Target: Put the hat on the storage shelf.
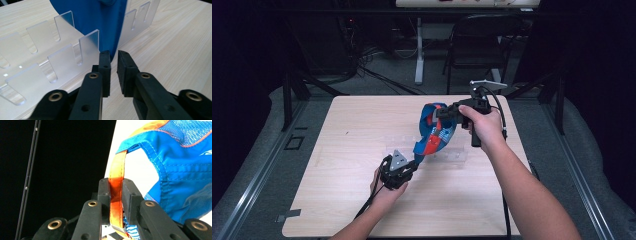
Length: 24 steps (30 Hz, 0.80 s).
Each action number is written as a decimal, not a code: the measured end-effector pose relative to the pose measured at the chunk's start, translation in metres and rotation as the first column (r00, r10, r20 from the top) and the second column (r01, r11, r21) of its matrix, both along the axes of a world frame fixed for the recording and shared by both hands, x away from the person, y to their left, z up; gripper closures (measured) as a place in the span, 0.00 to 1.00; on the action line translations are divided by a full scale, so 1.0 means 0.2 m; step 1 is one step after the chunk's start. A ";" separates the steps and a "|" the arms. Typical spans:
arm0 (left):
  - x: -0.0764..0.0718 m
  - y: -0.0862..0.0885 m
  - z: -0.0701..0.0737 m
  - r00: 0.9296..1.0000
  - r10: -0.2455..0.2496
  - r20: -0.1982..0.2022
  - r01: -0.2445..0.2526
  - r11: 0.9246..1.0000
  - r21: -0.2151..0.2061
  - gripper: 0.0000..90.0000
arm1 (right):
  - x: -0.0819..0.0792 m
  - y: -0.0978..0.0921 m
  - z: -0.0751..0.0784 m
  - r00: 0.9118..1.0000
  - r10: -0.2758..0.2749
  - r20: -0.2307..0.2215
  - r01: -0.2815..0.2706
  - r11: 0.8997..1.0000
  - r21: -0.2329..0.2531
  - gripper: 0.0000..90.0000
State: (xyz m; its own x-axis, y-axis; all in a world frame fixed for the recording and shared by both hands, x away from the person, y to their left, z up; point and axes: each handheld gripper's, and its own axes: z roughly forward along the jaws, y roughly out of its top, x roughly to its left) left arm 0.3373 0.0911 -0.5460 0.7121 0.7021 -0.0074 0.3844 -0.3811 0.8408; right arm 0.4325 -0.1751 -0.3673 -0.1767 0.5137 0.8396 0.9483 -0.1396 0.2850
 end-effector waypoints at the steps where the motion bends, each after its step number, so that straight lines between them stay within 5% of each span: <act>1: 0.00 0.00 0.01 1.000 -0.003 0.002 0.003 1.000 -0.001 0.88 | 0.00 -0.01 -0.01 1.000 -0.003 -0.004 0.003 1.000 -0.001 0.87; 24: -0.02 0.07 0.05 0.999 -0.006 -0.040 0.005 1.000 -0.019 0.66 | 0.01 -0.08 -0.08 0.999 -0.047 -0.017 0.047 0.999 -0.009 0.87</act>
